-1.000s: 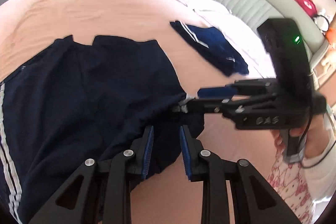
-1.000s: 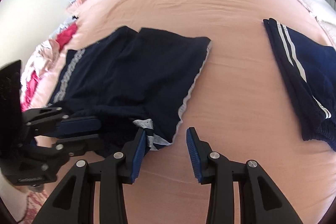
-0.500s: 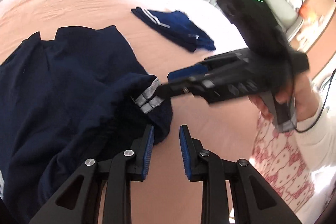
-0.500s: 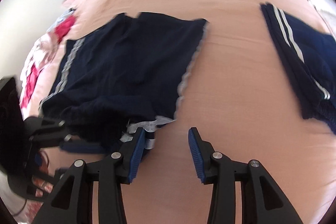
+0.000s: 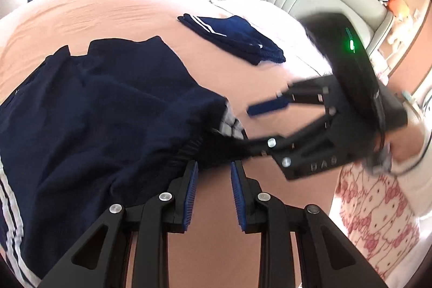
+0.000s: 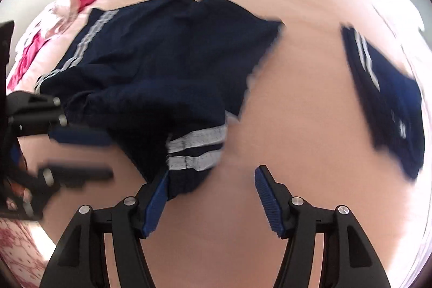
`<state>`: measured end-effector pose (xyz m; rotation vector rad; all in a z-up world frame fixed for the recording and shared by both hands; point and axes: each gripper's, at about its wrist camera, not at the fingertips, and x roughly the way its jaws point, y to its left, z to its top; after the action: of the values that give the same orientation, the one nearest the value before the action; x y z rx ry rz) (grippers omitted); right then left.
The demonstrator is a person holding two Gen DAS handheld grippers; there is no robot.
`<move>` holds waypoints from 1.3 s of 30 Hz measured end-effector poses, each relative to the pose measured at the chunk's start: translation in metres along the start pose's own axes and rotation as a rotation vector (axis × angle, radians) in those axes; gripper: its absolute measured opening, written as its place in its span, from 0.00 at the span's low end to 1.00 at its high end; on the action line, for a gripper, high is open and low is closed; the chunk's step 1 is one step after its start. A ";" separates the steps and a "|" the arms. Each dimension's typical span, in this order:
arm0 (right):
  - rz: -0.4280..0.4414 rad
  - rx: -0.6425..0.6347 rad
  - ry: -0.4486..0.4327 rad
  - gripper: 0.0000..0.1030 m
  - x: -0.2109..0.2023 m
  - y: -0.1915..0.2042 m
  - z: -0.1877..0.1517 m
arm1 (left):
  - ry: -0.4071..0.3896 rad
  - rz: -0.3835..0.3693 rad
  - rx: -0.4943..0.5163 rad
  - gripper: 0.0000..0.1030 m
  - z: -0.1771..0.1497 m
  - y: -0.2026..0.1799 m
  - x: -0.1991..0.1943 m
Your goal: Fold clothes
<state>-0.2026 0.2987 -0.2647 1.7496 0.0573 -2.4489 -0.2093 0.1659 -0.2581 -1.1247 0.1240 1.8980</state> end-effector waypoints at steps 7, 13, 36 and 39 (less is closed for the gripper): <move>-0.057 0.000 0.000 0.62 0.004 0.001 0.010 | 0.120 0.061 0.048 0.22 -0.008 0.002 0.003; -0.050 -0.001 0.023 0.62 -0.029 -0.008 -0.019 | 0.007 0.176 0.016 0.22 -0.013 0.006 -0.029; -0.050 -0.110 -0.109 0.62 -0.041 0.051 -0.018 | 0.049 0.423 -0.078 0.22 -0.055 0.014 -0.100; -0.061 -0.144 -0.083 0.62 -0.017 0.063 -0.010 | 0.077 0.389 -0.017 0.22 -0.044 0.004 -0.076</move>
<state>-0.1793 0.2384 -0.2490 1.6079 0.2758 -2.4881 -0.1694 0.0935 -0.2288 -1.2536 0.3952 2.1979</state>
